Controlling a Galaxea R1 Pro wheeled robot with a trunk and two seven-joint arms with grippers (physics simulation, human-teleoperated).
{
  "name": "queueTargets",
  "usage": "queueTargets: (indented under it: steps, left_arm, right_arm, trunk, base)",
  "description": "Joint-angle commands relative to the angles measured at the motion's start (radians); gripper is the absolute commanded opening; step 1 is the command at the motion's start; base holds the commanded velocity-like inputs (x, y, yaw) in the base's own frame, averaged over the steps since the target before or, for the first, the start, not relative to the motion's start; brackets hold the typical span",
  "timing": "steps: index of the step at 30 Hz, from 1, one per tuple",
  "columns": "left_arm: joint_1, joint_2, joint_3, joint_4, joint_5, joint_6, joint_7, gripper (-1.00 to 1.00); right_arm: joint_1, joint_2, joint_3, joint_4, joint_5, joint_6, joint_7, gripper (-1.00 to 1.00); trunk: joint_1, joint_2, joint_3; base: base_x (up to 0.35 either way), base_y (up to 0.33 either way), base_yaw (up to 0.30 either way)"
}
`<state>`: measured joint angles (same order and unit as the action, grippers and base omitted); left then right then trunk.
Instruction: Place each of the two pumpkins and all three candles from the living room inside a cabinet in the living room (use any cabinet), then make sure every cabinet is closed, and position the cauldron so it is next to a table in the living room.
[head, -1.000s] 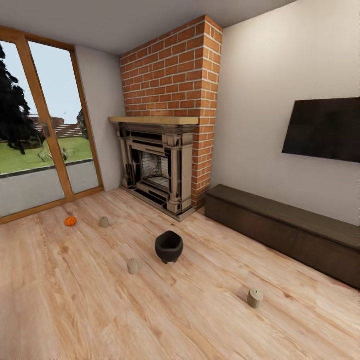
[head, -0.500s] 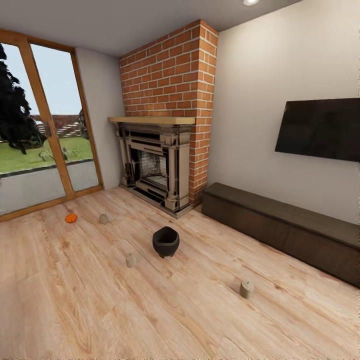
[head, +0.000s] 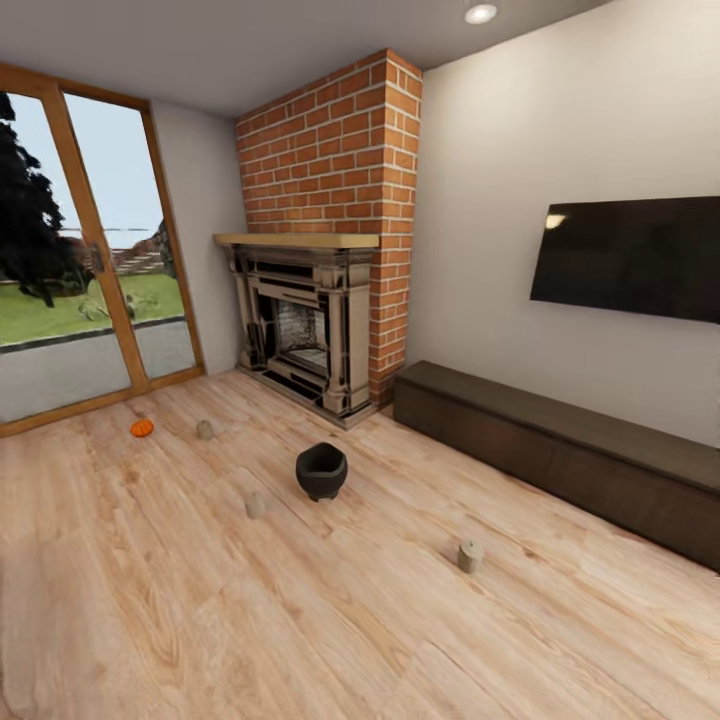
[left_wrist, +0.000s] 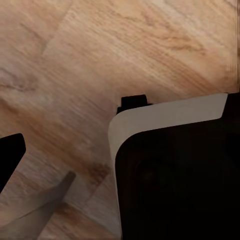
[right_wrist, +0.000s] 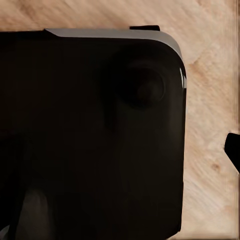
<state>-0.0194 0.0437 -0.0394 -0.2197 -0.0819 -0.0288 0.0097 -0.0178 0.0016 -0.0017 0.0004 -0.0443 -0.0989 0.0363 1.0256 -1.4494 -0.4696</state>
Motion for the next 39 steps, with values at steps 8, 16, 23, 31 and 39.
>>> queueTargets:
  steps: [8, 16, 23, 31, 39]
  left_arm:
    - [-0.001, -0.001, -0.005, 0.0, -0.009, -0.003, 0.001, 1.0]
    - [-0.001, -0.001, -0.005, 0.0, -0.011, -0.003, 0.001, 1.0]
    - [-0.001, -0.001, -0.006, 0.0, -0.013, -0.003, 0.001, 1.0]
    - [-0.001, -0.001, -0.008, 0.0, -0.013, -0.003, 0.001, 1.0]
    - [-0.001, 0.0, -0.008, 0.0, -0.013, -0.003, 0.001, 1.0]
  right_arm:
    - [-0.001, 0.0, 0.0, 0.001, -0.005, -0.004, 0.004, 1.0]
    - [-0.001, 0.0, 0.0, 0.001, -0.005, -0.004, 0.004, 1.0]
    - [-0.001, 0.0, 0.0, 0.001, -0.005, -0.004, 0.004, 1.0]
    - [-0.001, 0.0, 0.0, 0.001, -0.005, -0.004, 0.004, 1.0]
    - [-0.001, 0.0, -0.001, 0.001, -0.005, -0.004, 0.005, 1.0]
  trunk:
    - [-0.001, -0.001, -0.001]
    - [-0.001, -0.001, -0.001]
    - [-0.001, -0.001, -0.001]
    - [-0.001, -0.001, -0.001]
    - [-0.001, -0.001, -0.001]
  base:
    - [-0.222, -0.212, 0.0]
    - [-0.193, -0.228, -0.079]
    - [-0.135, -0.247, -0.27]
    - [-0.102, -0.256, -0.288]
    - [-0.102, -0.256, -0.289]
